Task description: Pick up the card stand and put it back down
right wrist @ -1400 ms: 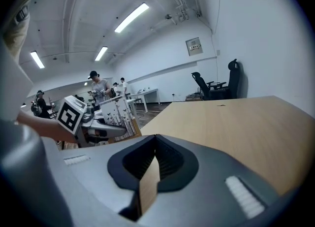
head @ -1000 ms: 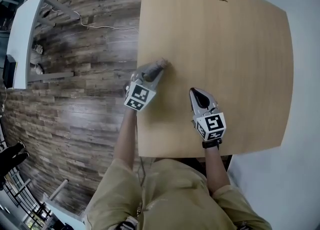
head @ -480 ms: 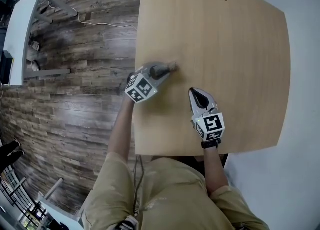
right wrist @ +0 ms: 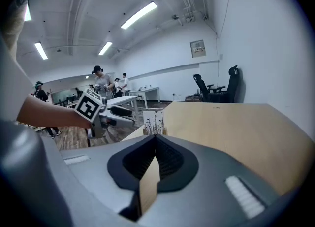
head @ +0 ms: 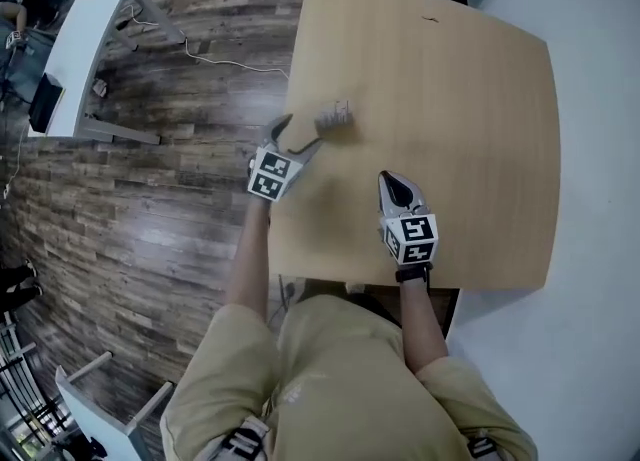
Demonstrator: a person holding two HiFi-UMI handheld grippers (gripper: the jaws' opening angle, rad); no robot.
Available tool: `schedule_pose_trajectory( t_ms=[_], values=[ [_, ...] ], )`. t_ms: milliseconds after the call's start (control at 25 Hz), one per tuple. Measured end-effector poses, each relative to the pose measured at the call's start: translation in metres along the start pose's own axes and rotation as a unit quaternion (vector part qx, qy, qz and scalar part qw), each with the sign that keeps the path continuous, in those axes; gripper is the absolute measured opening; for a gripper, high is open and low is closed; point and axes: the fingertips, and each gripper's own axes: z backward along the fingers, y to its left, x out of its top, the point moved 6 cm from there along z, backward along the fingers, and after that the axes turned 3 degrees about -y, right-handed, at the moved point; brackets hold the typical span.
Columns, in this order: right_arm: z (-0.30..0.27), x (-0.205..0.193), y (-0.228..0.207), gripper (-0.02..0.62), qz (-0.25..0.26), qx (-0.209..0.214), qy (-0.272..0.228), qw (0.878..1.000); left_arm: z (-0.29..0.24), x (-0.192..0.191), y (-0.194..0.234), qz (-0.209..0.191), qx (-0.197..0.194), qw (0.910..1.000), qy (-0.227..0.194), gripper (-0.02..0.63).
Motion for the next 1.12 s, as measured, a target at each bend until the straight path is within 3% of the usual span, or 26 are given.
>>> schedule_pose_trajectory(
  t_ms=[120, 280, 360, 480, 640, 720, 840, 1120],
  values=[
    [0.042, 0.001, 0.012, 0.003, -0.008, 0.004, -0.027, 1.000, 0.065, 0.019, -0.034, 0.012, 0.061, 0.9975, -0.034, 0.357],
    [0.101, 0.013, 0.037, 0.003, 0.001, 0.012, -0.077, 0.997, 0.139, 0.046, -0.103, 0.035, 0.088, 0.9907, -0.098, 0.337],
    [0.129, 0.017, 0.048, 0.003, 0.000, 0.014, -0.105, 0.994, 0.168, 0.059, -0.140, 0.031, 0.101, 0.9874, -0.117, 0.280],
    [0.170, 0.022, 0.068, 0.003, -0.007, 0.027, -0.140, 0.990, 0.207, 0.066, -0.188, 0.032, 0.135, 0.9837, -0.115, 0.221],
    [0.207, 0.048, 0.082, 0.003, 0.022, 0.036, -0.165, 0.985, 0.238, 0.081, -0.219, 0.053, 0.179, 0.9738, -0.129, 0.127],
    [0.222, 0.047, 0.091, 0.003, 0.040, 0.024, -0.159, 0.986, 0.250, 0.085, -0.237, 0.058, 0.179, 0.9721, -0.140, 0.098],
    [0.230, 0.043, 0.100, 0.003, 0.056, -0.003, -0.155, 0.986, 0.258, 0.093, -0.253, 0.057, 0.167, 0.9710, -0.160, 0.002],
    [0.252, 0.078, 0.114, 0.003, 0.066, -0.026, -0.186, 0.980, 0.272, 0.128, -0.278, 0.048, 0.118, 0.9726, -0.195, 0.002]
  ],
)
